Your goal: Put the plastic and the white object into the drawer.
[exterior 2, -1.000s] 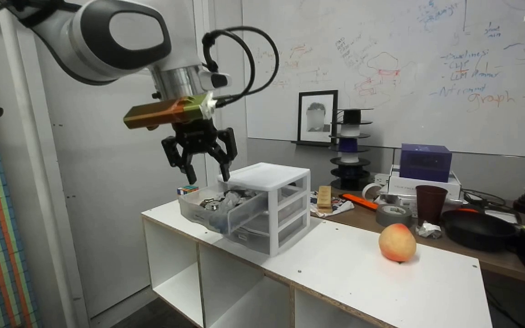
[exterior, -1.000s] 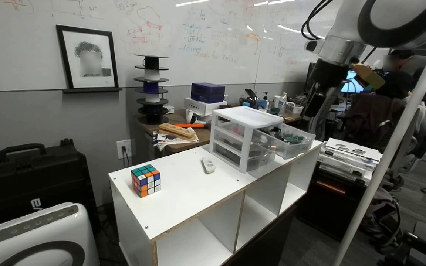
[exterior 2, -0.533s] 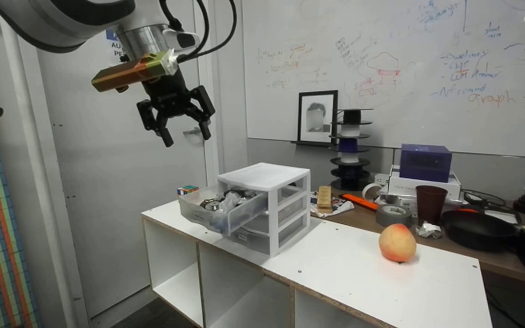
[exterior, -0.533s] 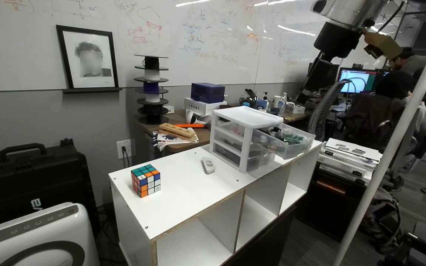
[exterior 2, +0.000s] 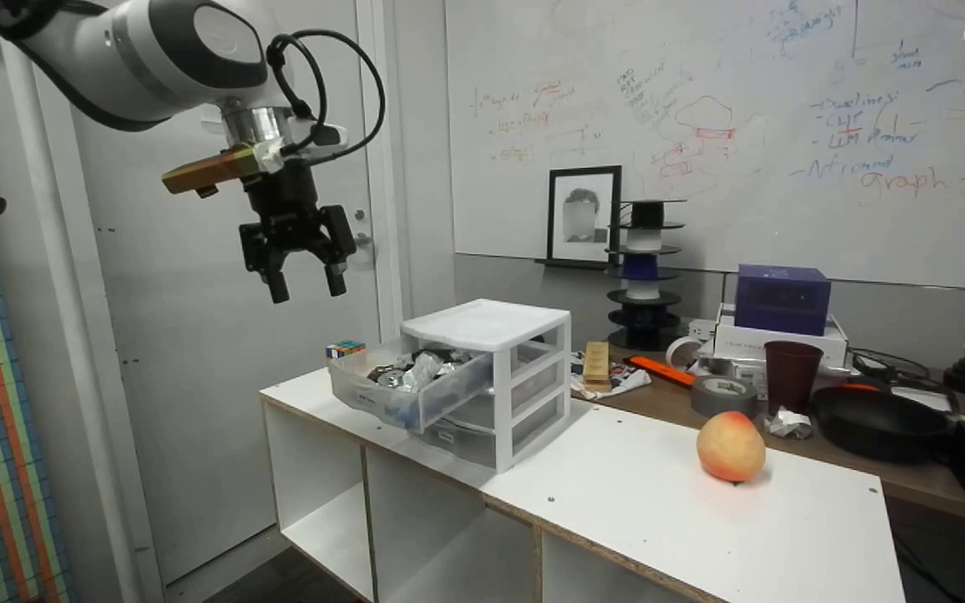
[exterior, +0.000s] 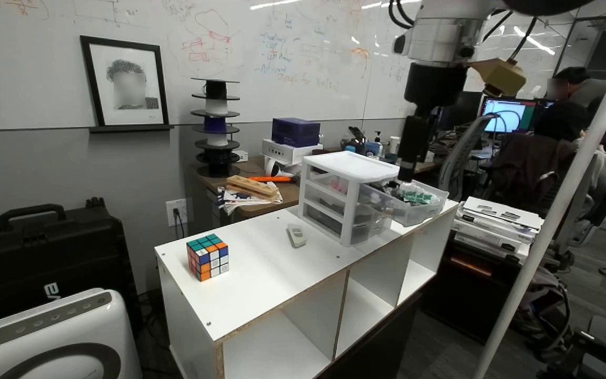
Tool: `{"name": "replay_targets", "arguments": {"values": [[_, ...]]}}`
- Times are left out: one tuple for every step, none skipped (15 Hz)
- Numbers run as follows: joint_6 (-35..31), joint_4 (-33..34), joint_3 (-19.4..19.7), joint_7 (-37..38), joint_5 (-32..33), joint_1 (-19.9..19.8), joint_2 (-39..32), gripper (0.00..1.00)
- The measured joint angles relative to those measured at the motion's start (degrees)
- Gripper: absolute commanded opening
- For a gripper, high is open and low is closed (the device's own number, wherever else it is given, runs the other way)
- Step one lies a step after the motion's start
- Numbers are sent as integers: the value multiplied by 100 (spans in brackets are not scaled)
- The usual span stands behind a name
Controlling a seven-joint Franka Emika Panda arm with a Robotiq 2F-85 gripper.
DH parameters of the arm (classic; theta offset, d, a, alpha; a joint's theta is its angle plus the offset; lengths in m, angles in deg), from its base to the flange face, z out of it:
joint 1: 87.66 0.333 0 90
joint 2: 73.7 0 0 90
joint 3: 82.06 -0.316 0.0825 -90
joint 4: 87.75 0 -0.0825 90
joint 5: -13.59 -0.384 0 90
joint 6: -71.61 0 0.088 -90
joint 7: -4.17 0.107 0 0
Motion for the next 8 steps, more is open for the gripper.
{"name": "replay_targets", "arguments": {"values": [[49,177,-29,200,-1,68,-210,100],[86,358,-37,364,-35,139,-412,100],[139,545,-37,500,-97,201,-603,100],[151,721,-36,651,-164,246,-777,100],[151,881,-36,812,-204,274,-930,100],[149,1026,-35,1010,-215,292,-1069,100],[128,1142,-29,1206,-216,306,-1193,100],[110,1241,-18,1386,-216,315,-1314,100]]}}
